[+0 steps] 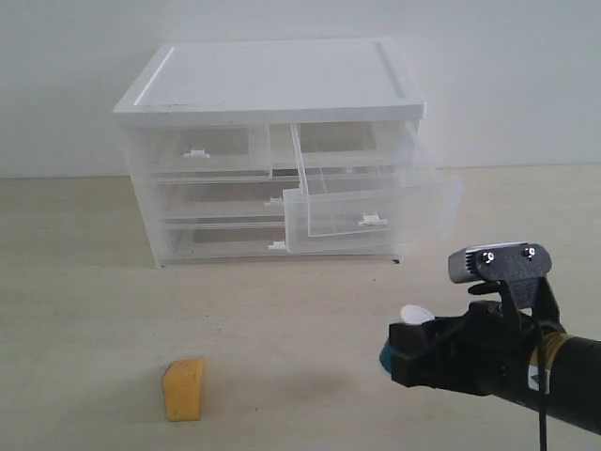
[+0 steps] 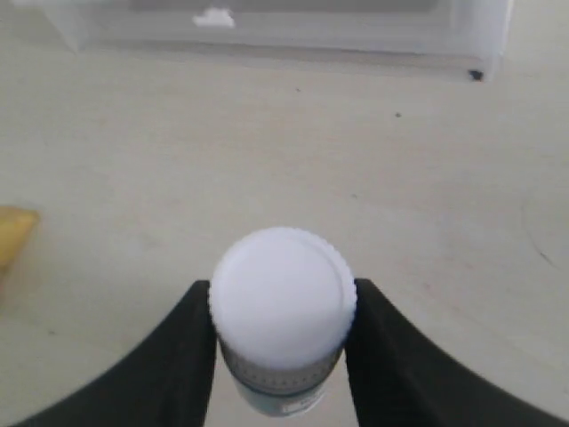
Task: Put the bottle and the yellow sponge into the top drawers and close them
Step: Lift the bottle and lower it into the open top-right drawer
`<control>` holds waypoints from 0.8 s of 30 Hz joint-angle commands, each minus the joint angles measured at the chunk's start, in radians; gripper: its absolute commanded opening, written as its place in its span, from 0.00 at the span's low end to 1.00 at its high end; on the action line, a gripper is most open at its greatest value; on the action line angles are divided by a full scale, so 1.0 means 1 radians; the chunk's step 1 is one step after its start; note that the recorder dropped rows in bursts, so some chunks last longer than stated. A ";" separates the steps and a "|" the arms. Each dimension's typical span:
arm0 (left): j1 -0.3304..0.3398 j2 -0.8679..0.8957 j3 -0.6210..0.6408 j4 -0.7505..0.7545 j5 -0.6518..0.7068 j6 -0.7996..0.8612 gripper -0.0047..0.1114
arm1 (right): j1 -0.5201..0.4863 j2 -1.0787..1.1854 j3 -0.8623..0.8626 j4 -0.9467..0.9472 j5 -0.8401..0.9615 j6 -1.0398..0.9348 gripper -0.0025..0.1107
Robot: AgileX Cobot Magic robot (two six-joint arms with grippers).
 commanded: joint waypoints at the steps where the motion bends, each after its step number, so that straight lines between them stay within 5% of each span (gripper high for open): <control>1: 0.001 -0.003 0.004 -0.008 -0.004 -0.005 0.08 | -0.002 -0.125 -0.002 -0.134 0.003 0.166 0.02; 11: 0.001 -0.003 0.004 -0.008 -0.004 -0.005 0.08 | -0.002 -0.389 -0.044 -0.326 0.072 0.347 0.02; 24: 0.001 -0.003 0.004 -0.008 -0.006 -0.005 0.08 | -0.002 -0.387 -0.375 -0.503 0.432 0.695 0.02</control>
